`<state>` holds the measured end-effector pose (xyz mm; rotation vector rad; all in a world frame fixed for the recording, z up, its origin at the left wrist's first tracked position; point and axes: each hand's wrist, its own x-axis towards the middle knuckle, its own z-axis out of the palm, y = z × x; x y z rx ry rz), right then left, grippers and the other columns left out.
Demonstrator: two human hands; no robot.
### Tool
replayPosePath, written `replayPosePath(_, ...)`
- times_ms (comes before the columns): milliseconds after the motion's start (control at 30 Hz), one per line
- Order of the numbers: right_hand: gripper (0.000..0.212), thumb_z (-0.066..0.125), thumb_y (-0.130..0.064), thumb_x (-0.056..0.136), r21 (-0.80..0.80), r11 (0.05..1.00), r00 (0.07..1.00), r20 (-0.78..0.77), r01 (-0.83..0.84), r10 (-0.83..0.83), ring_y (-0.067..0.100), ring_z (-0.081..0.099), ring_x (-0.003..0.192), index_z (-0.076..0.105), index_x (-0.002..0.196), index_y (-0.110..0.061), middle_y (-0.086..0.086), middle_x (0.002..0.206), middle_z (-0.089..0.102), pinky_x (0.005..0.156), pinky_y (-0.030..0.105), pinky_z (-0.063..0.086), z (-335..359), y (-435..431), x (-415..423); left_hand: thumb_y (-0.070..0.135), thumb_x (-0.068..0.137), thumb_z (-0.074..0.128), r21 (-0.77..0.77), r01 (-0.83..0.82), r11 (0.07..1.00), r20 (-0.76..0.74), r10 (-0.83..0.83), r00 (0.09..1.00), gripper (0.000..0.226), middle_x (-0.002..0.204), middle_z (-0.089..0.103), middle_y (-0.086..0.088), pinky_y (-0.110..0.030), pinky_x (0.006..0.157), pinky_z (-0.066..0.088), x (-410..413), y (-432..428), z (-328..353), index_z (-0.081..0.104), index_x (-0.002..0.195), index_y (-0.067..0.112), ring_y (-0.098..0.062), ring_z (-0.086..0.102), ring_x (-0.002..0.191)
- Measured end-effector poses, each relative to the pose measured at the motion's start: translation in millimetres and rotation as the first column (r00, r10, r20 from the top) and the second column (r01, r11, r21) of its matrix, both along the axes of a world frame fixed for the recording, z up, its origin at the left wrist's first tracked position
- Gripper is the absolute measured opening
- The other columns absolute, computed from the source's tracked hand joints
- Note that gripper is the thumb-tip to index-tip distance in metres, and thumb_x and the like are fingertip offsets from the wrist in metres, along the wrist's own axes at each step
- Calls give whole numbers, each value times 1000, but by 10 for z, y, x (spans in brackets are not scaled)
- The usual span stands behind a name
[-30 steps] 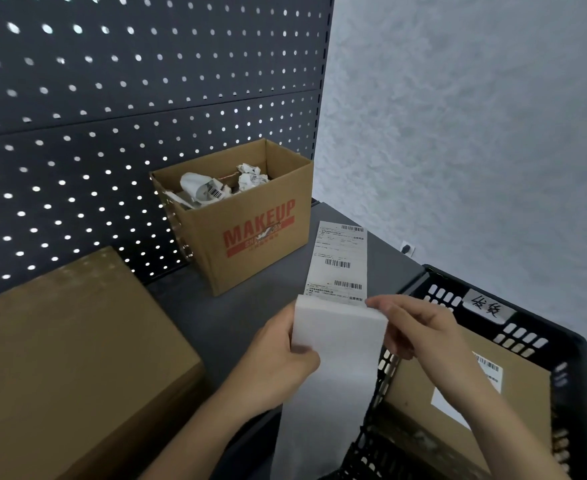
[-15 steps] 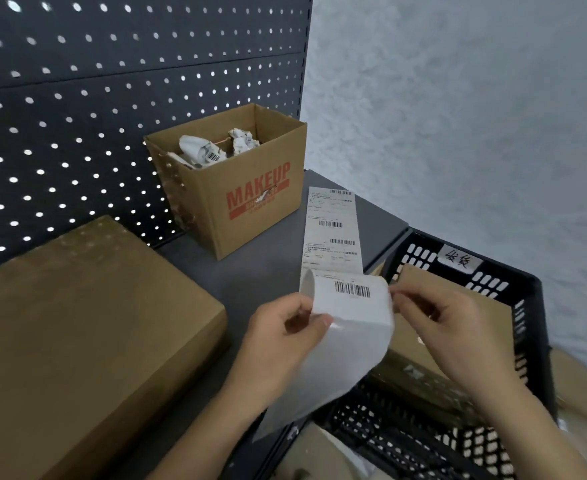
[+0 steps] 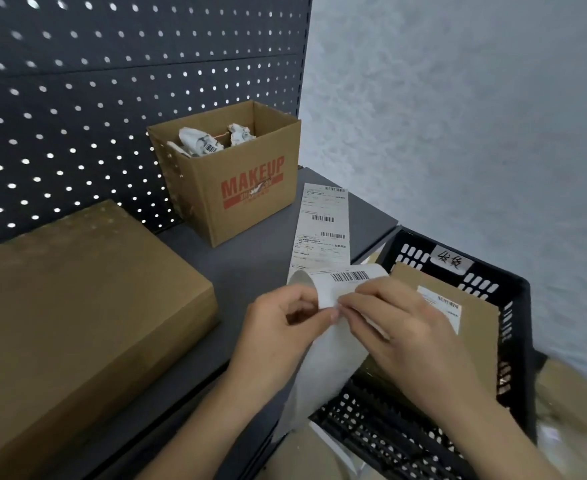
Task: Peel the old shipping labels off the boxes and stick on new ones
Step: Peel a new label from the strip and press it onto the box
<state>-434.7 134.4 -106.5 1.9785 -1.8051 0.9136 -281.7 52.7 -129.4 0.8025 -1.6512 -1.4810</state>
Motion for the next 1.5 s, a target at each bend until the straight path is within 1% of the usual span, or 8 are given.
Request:
replayPosePath(200,20,63,-30,93,-3,998,993,-100,-60,60,15,64,78,77,96,-16,-3,92,67,54,27,51,2,16,-185,16,94,63,-76,129,989,26,-127,992,16,90,68,-22,-58,81,51,-38,49,-1,69,93,1,-42,63,87)
replayPosePath(333,23,61,-32,94,-33,995,989,-121,-91,87,17,65,75,77,93,-15,-1,91,69,53,31,53,4,30,-218,12,92,62,-129,117,985,78,-108,991,21,72,52,-23,-34,63,36,-94,90,-35,59,73,2,-17,45,68)
replayPosePath(500,22,62,-29,95,-48,990,983,-133,-132,125,19,66,75,76,92,-13,0,90,69,55,34,54,5,13,-261,16,91,61,-131,92,987,112,-78,991,13,79,66,-18,-46,69,50,-167,90,-38,69,83,9,-26,57,71)
replayPosePath(633,20,62,-25,95,-74,989,977,-178,-129,115,20,66,73,77,90,-12,1,87,69,53,34,54,-16,-12,-272,8,92,62,-163,75,984,141,-52,989,23,69,65,-2,-33,62,44,-173,103,-11,68,75,21,-6,53,68)
replayPosePath(800,13,67,-20,91,-102,987,978,-181,-123,103,21,65,70,76,88,-11,1,85,69,51,34,53,-63,-32,-282,4,92,59,-176,99,979,181,-66,981,34,58,50,9,-22,58,34,-168,135,54,61,65,25,-2,42,61)
replayPosePath(1033,13,68,-21,91,-100,987,978,-180,-129,110,20,65,69,76,88,-12,0,85,69,51,35,53,-74,-29,-319,5,93,60,-137,122,983,218,-90,972,19,80,74,9,-22,74,51,-168,116,94,74,90,18,-5,69,80)
replayPosePath(1200,14,67,-20,91,-111,986,975,-194,-127,104,21,65,67,76,85,-11,0,83,69,50,34,51,-65,-19,-313,3,91,60,-152,99,983,239,-61,969,25,77,73,16,-8,70,42,-190,116,93,71,82,24,6,65,75)
replayPosePath(1500,12,68,-19,91,-107,988,985,-146,-112,96,19,66,70,77,86,-13,-1,82,70,54,31,53,-72,-58,-307,7,91,61,-131,53,990,207,-25,978,18,81,74,3,-47,81,55,-235,60,39,73,84,19,-21,71,83)
